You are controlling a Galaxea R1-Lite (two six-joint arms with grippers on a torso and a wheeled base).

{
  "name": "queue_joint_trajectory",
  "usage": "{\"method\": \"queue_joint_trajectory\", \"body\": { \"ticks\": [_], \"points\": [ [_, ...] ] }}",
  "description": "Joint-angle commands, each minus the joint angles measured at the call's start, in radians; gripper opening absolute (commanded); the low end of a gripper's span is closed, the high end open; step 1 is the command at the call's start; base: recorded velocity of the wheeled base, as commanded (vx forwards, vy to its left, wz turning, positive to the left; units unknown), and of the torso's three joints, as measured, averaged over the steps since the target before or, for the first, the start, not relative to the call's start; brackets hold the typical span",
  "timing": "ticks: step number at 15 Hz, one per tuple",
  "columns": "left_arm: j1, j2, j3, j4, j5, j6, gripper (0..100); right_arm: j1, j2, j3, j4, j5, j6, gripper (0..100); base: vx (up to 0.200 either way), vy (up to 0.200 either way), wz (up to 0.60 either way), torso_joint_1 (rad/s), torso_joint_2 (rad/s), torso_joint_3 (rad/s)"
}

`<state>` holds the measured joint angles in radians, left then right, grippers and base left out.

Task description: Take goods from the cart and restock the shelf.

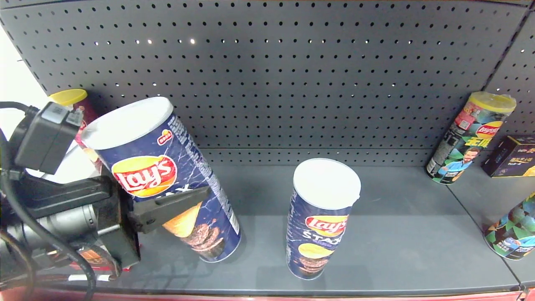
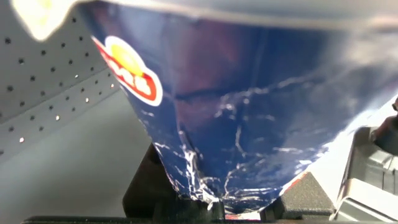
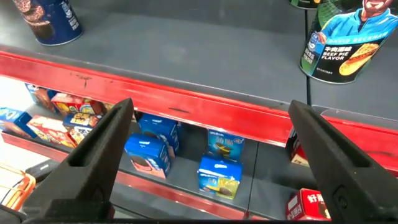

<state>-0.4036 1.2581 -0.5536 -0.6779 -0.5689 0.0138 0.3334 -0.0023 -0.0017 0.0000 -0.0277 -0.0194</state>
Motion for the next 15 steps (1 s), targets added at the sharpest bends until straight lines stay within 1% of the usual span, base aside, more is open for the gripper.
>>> {"method": "queue_joint_trajectory", "body": {
  "ticks": [1,2,3,4,6,8,9,11,12,13,14,15],
  "points": [
    [-0.009,0.040,-0.077,0.043,-0.002,0.000,0,0.001,0.002,0.000,0.000,0.000,-0.001,100,0.000,0.000,0.00,0.000,0.00,0.000],
    [-0.015,0.055,-0.143,0.115,0.001,0.014,0,0.001,0.002,0.000,0.000,0.000,-0.001,100,0.000,0.000,0.00,0.000,0.00,0.000],
    [-0.017,0.061,-0.152,0.132,0.004,0.015,0,0.001,0.002,0.000,0.000,0.000,-0.001,100,0.000,0.000,0.00,0.000,0.00,0.000],
    [-0.030,0.081,-0.180,0.147,0.004,0.015,0,0.001,0.002,0.000,0.000,0.000,-0.001,100,0.000,0.000,0.00,0.000,0.00,0.000],
    [-0.054,0.122,-0.238,0.210,0.004,0.025,0,0.001,0.002,0.000,0.000,0.000,-0.001,100,0.000,0.000,0.00,0.000,0.00,0.000],
    [-0.054,0.133,-0.266,0.274,0.004,0.058,0,0.001,0.002,0.000,0.000,0.000,-0.001,100,0.000,0.000,0.00,0.000,0.00,0.000],
    [-0.057,0.150,-0.301,0.320,0.004,0.081,0,0.001,0.002,0.000,0.000,0.000,-0.001,100,0.000,0.000,0.00,0.000,0.00,0.000],
    [-0.061,0.225,-0.370,0.348,0.004,0.098,0,0.001,0.002,0.000,0.000,0.000,-0.001,100,0.000,0.000,0.00,0.000,0.00,0.000],
    [-0.063,0.254,-0.391,0.337,0.004,0.115,0,0.001,0.002,0.000,0.000,0.000,-0.001,100,0.000,0.000,0.00,0.000,0.00,0.000],
    [-0.060,0.310,-0.430,0.340,0.006,0.172,0,0.001,0.002,0.000,0.000,0.000,-0.001,100,0.000,0.000,0.00,0.000,0.00,0.000],
    [-0.060,0.342,-0.460,0.345,0.006,0.207,0,0.001,0.002,0.000,0.000,0.000,-0.001,100,0.000,0.000,0.00,0.000,0.00,0.000],
    [-0.058,0.363,-0.477,0.347,0.006,0.216,0,0.001,0.002,0.000,0.000,0.000,-0.001,100,0.000,0.000,0.00,0.000,0.00,0.000]
  ]
}}
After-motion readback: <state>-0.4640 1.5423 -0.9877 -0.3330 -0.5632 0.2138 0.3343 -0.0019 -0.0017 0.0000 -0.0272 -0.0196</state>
